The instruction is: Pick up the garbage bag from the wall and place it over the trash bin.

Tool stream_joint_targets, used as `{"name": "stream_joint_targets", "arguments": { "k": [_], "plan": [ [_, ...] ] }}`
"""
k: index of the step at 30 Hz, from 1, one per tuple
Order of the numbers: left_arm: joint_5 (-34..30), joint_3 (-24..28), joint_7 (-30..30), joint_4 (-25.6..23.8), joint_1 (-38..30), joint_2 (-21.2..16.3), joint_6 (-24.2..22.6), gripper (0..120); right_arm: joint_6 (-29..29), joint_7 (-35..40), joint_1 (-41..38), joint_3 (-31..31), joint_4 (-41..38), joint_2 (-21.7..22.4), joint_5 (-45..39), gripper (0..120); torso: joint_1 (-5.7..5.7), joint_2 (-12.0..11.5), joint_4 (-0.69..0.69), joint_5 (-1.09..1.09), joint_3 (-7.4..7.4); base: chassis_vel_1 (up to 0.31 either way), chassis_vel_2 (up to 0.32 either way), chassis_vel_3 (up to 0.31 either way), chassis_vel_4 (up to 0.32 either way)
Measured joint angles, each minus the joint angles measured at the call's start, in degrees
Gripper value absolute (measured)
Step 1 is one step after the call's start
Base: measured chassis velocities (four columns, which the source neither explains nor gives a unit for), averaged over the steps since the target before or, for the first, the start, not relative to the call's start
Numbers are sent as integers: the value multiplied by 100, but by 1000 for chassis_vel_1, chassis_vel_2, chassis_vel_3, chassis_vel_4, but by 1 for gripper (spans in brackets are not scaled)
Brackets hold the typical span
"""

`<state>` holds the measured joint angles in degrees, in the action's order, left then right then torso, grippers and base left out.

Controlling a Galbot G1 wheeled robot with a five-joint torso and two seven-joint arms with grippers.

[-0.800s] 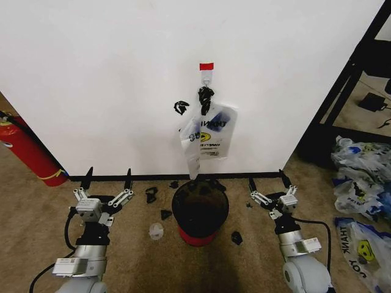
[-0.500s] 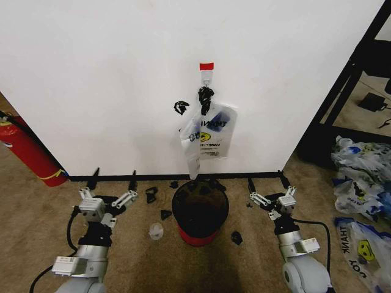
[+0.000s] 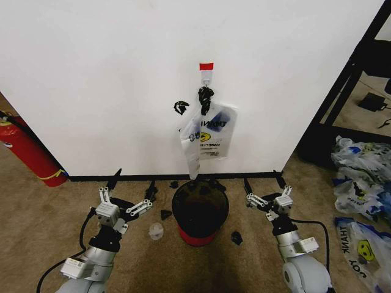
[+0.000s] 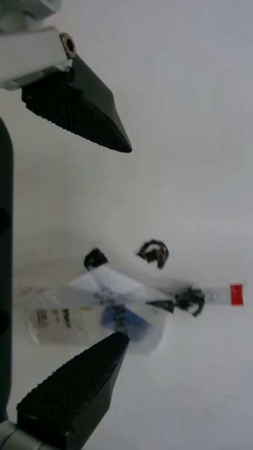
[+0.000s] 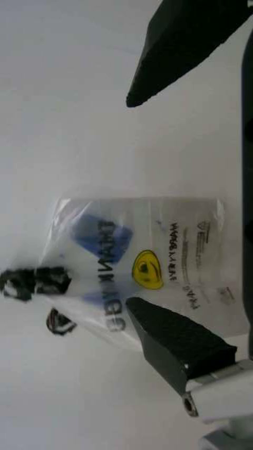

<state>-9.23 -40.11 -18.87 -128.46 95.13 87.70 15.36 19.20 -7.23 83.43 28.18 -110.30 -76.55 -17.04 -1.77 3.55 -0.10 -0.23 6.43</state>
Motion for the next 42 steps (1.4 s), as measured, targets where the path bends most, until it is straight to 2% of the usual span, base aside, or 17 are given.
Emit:
{"name": "stream_joint_targets", "arguments": {
  "k": [2,5,6,9,12,19,25,32,42],
  "plan": [
    [55,13,119,-13,11,-6,-16,100,-185,318,-317,-369,145,183,-754,100,0,0,-1,0,0,0,0,0,0],
    [172,55,151,-44,106,5,24,100,-442,181,-1151,-966,548,356,-2703,100,0,-1,4,0,1,0,0,0,0],
    [172,55,151,-44,106,5,24,100,-442,181,-1151,-966,548,356,-2703,100,0,-1,4,0,1,0,0,0,0],
    [342,59,142,-34,197,18,132,100,-541,-483,-1965,-1372,1073,241,-4535,100,-1,-2,5,0,1,0,0,0,0],
    [452,39,137,-16,246,32,175,100,-679,-1193,-2513,-1561,1582,-38,-5699,100,-1,-3,3,-1,1,0,0,0,0],
    [581,-35,146,57,303,90,277,100,-804,-1961,-3534,-1584,2503,-551,-6597,100,-2,-3,2,-1,1,0,0,0,0],
    [660,-39,162,83,317,167,346,100,-998,-2297,-4079,-1591,3016,-736,-6971,100,-1,-2,2,-1,1,0,0,0,0],
    [696,-48,167,160,243,222,349,100,-1273,-2840,-4591,-1609,3770,-955,-6928,100,-1,-2,2,0,1,0,0,0,0],
    [720,-45,153,230,160,258,323,100,-1301,-2845,-4878,-1503,4328,-1266,-6662,100,-1,0,2,0,0,0,0,0,0]
  ]
}}
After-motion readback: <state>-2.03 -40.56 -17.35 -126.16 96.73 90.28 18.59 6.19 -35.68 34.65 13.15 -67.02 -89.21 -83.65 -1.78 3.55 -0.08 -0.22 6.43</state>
